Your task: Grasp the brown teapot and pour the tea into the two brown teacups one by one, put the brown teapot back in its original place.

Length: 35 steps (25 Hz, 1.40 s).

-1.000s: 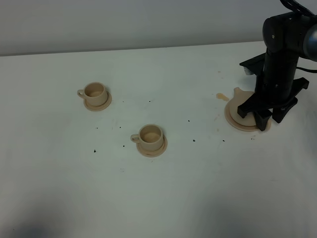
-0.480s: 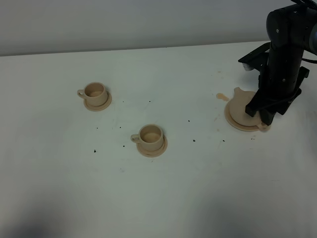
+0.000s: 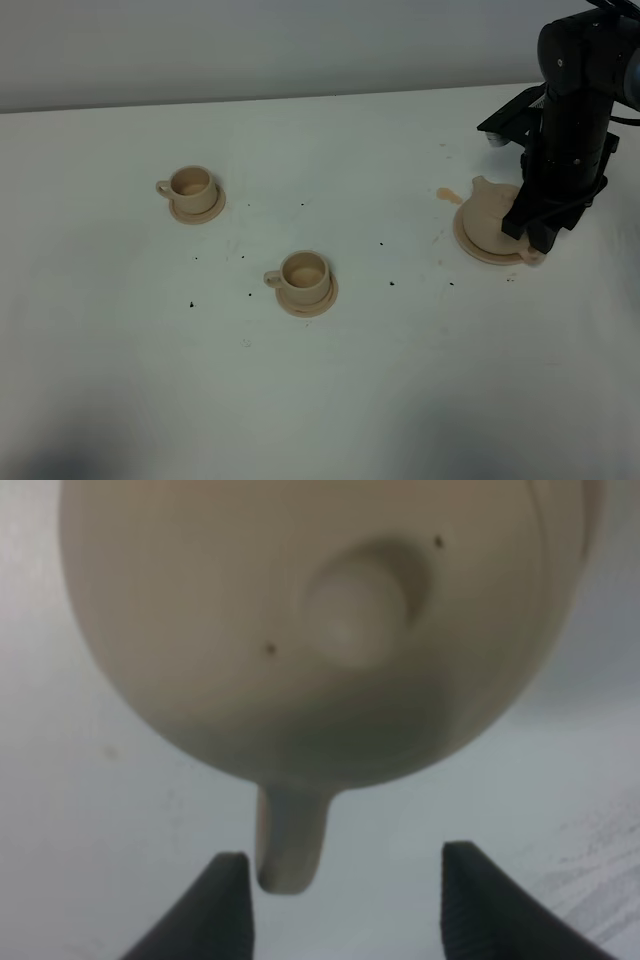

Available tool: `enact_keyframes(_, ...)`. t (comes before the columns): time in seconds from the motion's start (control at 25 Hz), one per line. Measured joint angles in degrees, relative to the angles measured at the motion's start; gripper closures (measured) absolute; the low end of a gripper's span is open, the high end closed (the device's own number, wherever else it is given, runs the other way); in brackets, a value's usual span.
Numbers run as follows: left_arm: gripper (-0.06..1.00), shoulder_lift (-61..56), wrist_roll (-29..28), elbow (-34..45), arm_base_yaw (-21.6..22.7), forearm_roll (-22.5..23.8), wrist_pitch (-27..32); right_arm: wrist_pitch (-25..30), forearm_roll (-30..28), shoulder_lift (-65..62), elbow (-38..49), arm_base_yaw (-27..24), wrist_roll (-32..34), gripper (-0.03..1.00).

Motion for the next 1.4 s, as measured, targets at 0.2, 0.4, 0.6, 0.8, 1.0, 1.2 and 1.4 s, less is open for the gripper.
enact_keyframes(0.2, 0.57, 0.0, 0.0, 0.0, 0.0, 0.0, 0.0, -0.1, 0.0, 0.0, 0.0, 0.0, -0.71, 0.51)
enact_keyframes(0.4, 0.57, 0.0, 0.0, 0.0, 0.0, 0.0, 0.0, -1.5, 0.9, 0.0, 0.0, 0.0, -0.71, 0.51)
enact_keyframes(0.6, 0.57, 0.0, 0.0, 0.0, 0.0, 0.0, 0.0, -3.22, 1.15, 0.0, 0.0, 0.0, -0.77, 0.53)
enact_keyframes(0.8, 0.57, 0.0, 0.0, 0.0, 0.0, 0.0, 0.0, -3.43, 1.47, 0.0, 0.0, 0.0, -0.82, 0.58)
enact_keyframes(1.0, 0.57, 0.0, 0.0, 0.0, 0.0, 0.0, 0.0, -3.43, 1.47, 0.0, 0.0, 0.0, -1.0, 0.61)
enact_keyframes(1.2, 0.57, 0.0, 0.0, 0.0, 0.0, 0.0, 0.0, -3.32, 1.47, 0.0, 0.0, 0.0, -1.38, 0.61)
enact_keyframes(1.4, 0.57, 0.0, 0.0, 0.0, 0.0, 0.0, 0.0, -3.01, 1.47, 0.06, 0.0, 0.0, -1.84, 0.61)
